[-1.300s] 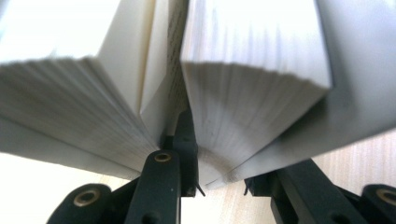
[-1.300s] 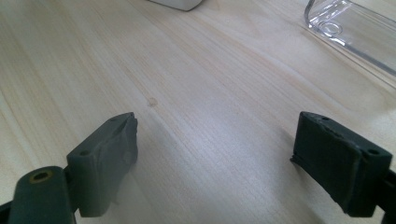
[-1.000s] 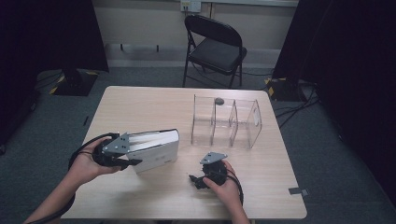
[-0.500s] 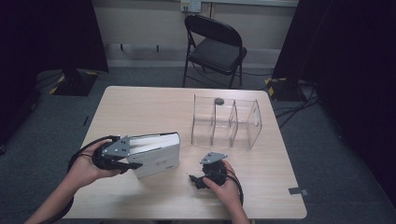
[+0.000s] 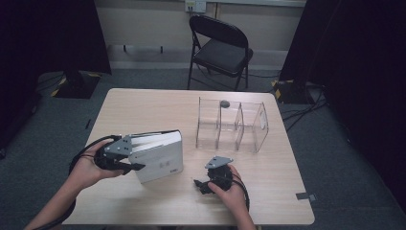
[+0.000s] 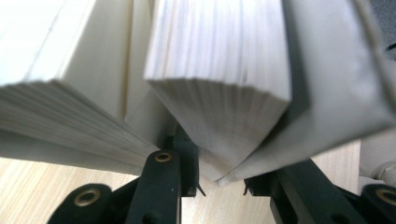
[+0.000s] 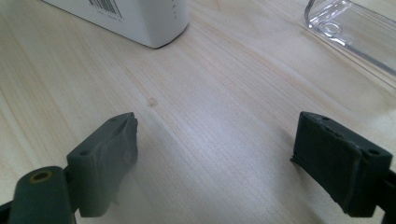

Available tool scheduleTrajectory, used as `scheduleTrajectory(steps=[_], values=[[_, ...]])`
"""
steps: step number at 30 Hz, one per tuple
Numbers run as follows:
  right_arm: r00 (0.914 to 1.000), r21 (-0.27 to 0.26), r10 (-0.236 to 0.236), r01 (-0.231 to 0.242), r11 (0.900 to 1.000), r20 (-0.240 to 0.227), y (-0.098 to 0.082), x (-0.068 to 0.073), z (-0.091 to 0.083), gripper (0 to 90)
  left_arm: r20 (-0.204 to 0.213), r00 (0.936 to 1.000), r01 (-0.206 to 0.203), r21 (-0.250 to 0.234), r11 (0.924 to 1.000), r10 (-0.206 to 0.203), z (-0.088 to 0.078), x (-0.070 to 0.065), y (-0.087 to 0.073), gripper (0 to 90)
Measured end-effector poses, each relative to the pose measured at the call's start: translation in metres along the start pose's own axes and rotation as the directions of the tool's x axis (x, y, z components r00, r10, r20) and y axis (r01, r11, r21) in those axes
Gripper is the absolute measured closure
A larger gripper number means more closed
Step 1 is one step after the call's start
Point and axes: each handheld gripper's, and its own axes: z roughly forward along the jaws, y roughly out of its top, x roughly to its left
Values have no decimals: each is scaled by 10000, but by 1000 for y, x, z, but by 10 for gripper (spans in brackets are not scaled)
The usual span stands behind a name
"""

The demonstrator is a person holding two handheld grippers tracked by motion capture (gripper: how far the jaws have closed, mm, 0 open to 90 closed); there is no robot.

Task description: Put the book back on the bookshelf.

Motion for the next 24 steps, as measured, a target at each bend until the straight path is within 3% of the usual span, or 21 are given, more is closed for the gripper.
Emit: scheduleTrajectory(steps=[3, 10, 24], values=[[10000, -6, -7, 7, 10000, -20, 0, 0, 0, 126, 5, 10000, 99, -139, 9999, -99, 1, 2, -1, 708], [10000, -6, -7, 7, 10000, -17, 0, 0, 0, 126, -144, 9998, 164, 61, 9998, -164, 1, 3, 0, 693], [10000, -9, -25, 25, 10000, 75, 1, 1, 1, 118, -364, 9977, 570, -48, 9984, -571, 4, 3, -6, 572]])
